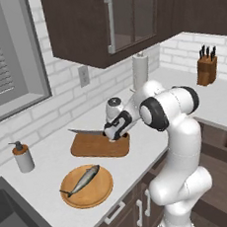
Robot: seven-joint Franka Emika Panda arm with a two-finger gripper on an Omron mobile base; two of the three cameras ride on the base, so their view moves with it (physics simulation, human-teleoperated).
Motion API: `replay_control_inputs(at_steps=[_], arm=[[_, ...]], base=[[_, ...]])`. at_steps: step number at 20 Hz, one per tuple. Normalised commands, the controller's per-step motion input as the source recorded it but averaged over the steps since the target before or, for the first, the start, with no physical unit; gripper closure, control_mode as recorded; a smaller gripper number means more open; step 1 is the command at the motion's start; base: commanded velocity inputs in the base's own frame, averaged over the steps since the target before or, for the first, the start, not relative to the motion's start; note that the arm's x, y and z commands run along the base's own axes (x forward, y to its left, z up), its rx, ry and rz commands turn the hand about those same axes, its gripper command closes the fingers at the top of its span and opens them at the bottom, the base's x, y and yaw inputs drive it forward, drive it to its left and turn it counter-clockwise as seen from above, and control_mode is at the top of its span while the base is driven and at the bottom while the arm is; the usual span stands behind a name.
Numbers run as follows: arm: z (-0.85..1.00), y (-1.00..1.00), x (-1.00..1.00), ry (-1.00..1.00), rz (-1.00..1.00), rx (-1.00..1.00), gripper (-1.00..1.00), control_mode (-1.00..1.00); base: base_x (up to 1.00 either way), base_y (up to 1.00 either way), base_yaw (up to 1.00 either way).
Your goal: Pick up the knife from the drawer and place it on the cutting board. Then place the meat from the plate to the cutting board.
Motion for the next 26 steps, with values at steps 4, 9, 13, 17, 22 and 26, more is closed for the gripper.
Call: replay_control_inputs(at_steps=[4,9,13,17,22,26], arm=[[-0.01,0.03,-0.03,0.0,0.0,0.0,-1.0,-1.0],[0.01,0.01,-0.21,0.01,0.0,0.0,-1.0,-1.0],[0.16,0.05,-0.34,0.02,0.0,0.0,-1.0,-1.0],[0.7,0.11,-0.41,-0.03,0.0,0.0,-1.0,-1.0],[0.81,0.34,-0.24,0.0,0.0,0.06,-1.0,-1.0],[0.65,0.45,-0.34,0.07,0.02,0.07,-1.0,-1.0]], base=[[0.0,0.0,0.0],[0.0,0.0,0.0],[0.0,0.0,0.0],[0.0,0.0,0.0],[0.0,0.0,0.0],[0.0,0.0,0.0]])
